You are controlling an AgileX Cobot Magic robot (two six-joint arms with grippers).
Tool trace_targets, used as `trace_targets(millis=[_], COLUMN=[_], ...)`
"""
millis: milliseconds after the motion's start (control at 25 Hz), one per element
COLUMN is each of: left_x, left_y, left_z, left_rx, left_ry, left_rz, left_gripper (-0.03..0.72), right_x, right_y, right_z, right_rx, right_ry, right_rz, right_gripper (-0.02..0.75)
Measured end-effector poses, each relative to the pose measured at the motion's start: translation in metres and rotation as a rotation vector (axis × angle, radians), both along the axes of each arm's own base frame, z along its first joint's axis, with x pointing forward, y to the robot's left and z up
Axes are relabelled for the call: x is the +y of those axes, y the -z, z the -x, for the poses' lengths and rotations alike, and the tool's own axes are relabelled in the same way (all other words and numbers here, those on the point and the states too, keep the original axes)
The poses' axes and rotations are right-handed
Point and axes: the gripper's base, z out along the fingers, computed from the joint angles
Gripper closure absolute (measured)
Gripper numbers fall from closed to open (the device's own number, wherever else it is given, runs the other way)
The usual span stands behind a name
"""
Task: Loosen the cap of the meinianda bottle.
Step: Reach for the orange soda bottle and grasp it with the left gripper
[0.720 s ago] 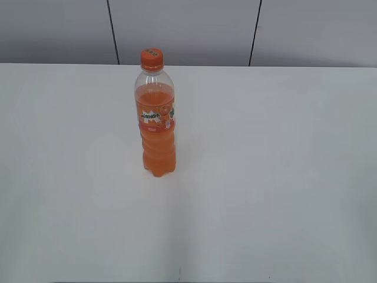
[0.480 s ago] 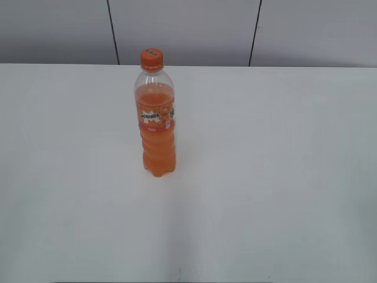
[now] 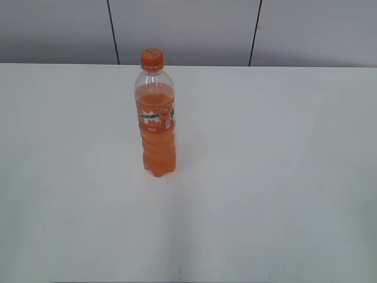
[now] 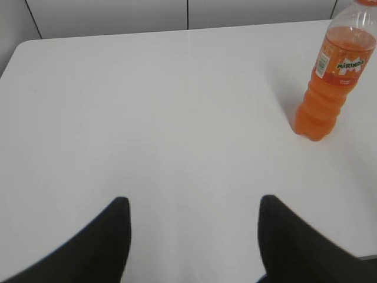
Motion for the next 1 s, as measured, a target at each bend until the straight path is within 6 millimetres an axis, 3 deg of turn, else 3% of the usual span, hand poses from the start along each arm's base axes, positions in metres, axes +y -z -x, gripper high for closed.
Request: trace_targets(millis=[1000], left_x=[0.0000], left_y=[0.0000], left_z=[0.0000], left_rx=[0.000], left_ry=[0.000], left_rz=[0.000], left_gripper=[0.346], right_x=[0.0000], right_y=[0.0000], right_z=[0.0000], right_rx=[0.000], right_ry=[0.000], right_rz=[0.000], right_gripper=[0.206])
